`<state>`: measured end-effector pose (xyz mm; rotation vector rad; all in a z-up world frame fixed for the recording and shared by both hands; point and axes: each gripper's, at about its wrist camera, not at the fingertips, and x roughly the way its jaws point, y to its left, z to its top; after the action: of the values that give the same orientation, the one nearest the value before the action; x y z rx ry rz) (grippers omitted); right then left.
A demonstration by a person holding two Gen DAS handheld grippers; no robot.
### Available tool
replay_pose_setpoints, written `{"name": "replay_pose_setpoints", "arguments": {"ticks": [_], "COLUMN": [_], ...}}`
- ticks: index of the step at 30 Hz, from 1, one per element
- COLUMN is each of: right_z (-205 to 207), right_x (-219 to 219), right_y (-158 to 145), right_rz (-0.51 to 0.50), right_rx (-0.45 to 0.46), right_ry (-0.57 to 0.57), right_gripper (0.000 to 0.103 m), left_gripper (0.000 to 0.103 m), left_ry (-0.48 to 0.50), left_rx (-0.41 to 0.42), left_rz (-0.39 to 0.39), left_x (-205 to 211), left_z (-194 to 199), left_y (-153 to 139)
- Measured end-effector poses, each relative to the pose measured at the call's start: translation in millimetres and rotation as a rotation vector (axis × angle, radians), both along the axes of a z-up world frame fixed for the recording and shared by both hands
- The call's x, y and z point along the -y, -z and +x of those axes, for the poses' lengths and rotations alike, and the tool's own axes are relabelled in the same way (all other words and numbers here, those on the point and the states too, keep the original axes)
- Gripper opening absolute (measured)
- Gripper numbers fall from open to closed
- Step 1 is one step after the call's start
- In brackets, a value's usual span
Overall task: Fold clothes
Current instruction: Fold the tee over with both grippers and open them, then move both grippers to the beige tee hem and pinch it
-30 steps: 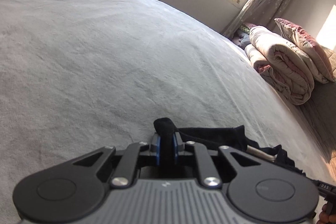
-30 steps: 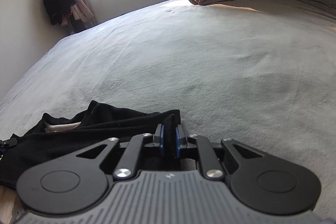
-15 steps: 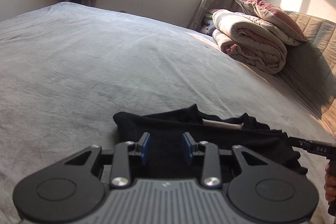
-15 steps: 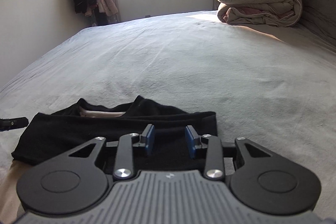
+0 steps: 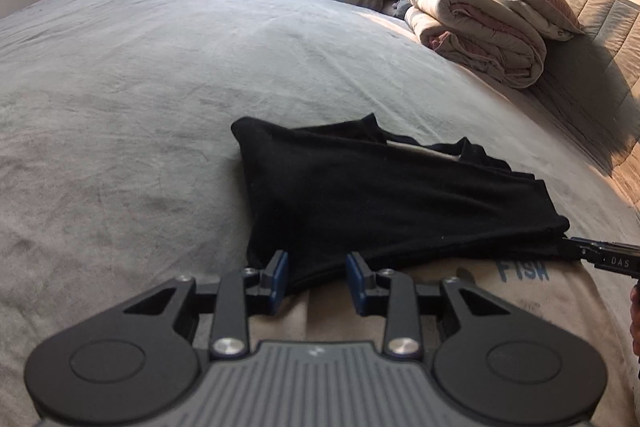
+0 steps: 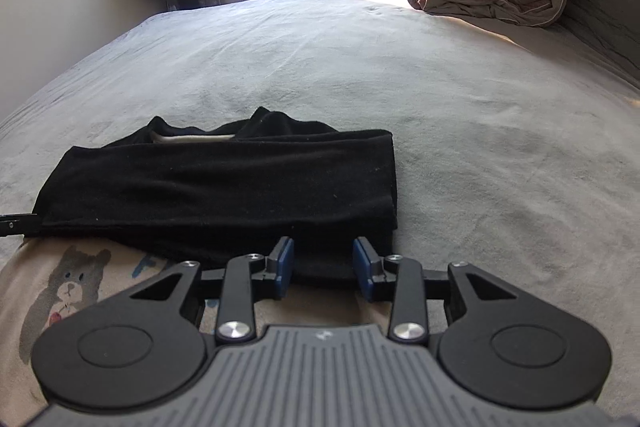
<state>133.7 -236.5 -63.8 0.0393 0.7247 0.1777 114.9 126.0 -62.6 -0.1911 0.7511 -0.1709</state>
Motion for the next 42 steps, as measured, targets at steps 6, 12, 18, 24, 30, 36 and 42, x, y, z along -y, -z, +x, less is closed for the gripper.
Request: {"name": "replay_pose_setpoints", "arguments": {"ticks": [6,12,18,24,30,36,42], "right_z": [-31,-65,-107,-144,-169,-189,-201], "right_x": [-1,-5,-13,-7,0,8,19], "right_y": [-15,-30,-27,-22,-19,-22,-28], "right_rz": [-0.003,0.015,-0.031,-0.025,-0.025,-0.045,-0.051], "right_rx": [-0.026,-0.072,-0.147,-0.217,-0.268,-0.283,-0.296], "right_ry": [-0.035,-0.072,-0.117,-0.107,-0.088,-0.093,-0.1], "right_gripper": [0.038,0.038,0.038,0.038,0.038,0.042,0.044], "left_gripper": [0.032,0.034,0.035,0.036,0.038,0.038,0.039], "left_ry": [0.014,0.044,0.079,0.105,0.13,0.165,0.155], "left_rx": [-0.069,-0.156,-0.211,-0.266,-0.32,-0.358,-0.381], "left_rz": [-0.003,0.033,0.07,0.109,0.156,0.186,0.088], "left_x": [9,21,29,32,36,34,8], "left_z": [-30,-72,-115,-151,-177,-194,-201], "left_y": [-12,-10,-6,-10,-12,-16,-24]}}
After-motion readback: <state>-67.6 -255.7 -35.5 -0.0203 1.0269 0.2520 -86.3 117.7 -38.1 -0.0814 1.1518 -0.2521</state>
